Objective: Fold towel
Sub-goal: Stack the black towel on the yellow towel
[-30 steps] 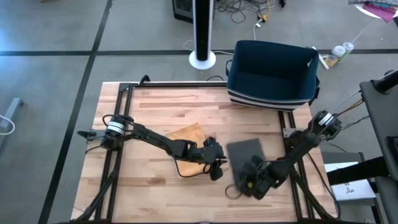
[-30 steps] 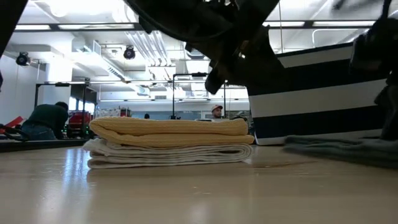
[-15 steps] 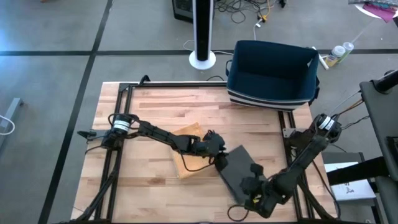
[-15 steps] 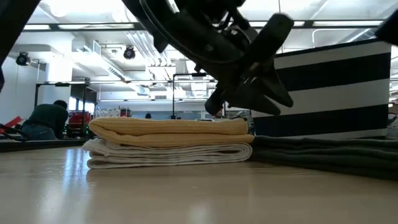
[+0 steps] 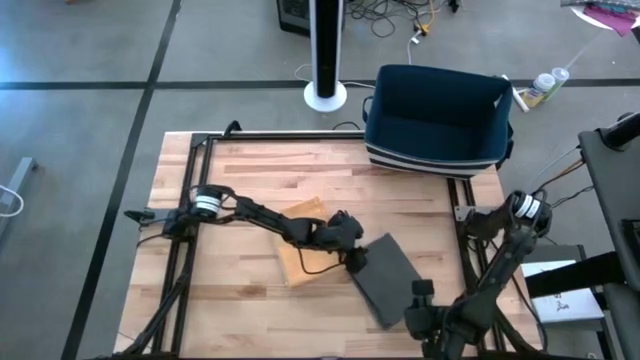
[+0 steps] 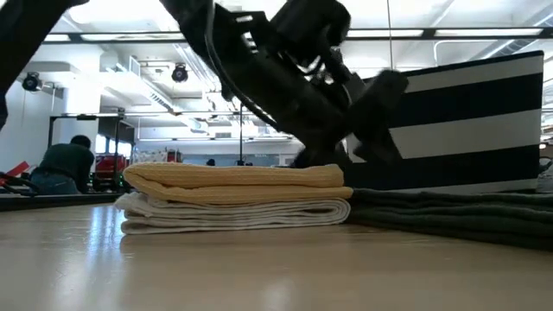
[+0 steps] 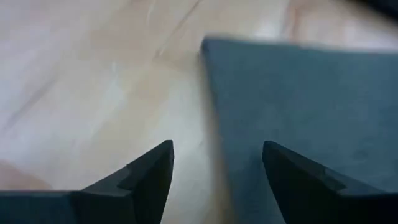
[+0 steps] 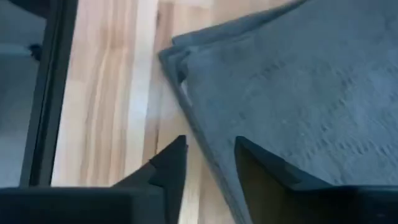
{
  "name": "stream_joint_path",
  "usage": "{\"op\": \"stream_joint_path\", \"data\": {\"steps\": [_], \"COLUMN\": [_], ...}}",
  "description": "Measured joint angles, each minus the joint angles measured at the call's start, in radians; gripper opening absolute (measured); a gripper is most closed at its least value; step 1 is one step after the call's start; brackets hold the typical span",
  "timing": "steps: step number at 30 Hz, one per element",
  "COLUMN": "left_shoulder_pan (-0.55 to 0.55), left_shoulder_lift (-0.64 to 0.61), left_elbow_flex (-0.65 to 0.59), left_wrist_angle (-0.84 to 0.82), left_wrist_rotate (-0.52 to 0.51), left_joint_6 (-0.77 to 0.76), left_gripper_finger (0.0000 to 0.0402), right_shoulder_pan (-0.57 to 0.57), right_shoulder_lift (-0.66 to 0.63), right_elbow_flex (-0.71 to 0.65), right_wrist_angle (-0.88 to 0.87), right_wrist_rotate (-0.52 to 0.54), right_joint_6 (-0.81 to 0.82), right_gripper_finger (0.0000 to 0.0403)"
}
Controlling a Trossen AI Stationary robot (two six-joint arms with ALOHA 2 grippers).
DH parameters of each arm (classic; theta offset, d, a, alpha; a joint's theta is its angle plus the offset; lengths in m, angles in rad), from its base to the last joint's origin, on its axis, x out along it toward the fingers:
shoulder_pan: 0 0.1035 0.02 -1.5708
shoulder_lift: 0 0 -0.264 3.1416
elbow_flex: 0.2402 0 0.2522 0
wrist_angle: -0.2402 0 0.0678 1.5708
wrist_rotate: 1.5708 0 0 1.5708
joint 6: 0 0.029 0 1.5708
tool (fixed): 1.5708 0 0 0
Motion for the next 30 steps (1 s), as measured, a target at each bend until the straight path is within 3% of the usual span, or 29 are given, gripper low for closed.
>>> {"op": "stream_joint_path", "data": {"steps": [6,13,23,30], "left_shoulder_pan": [0.014,0.016,0.012,-0.007], "left_shoulder_lift": [0.04,0.1,0.167,0.167], "left_elbow_flex": [0.106,0.18,0.224,0.219], "left_wrist_angle": [-0.117,-0.181,-0.19,-0.197], "left_wrist_rotate": [0.002,0.059,0.051,0.041], "left_joint_6": [-0.01,-0.034,-0.05,-0.035], "left_gripper_finger": [0.0236,0.0238,0.0215,0.0143], "right_shoulder_pan": [-0.001,-0.004,-0.016,-0.021], "right_shoulder_lift": [0.054,0.113,0.126,0.128], "right_elbow_flex": [-0.007,-0.013,-0.012,0.001], "right_wrist_angle": [0.002,-0.014,-0.02,-0.055], "right_wrist_rotate": [-0.002,-0.011,0.014,0.053], "right_joint_6": [-0.034,-0.073,-0.073,-0.026], "right_gripper_finger": [0.02,0.0232,0.0224,0.022]}}
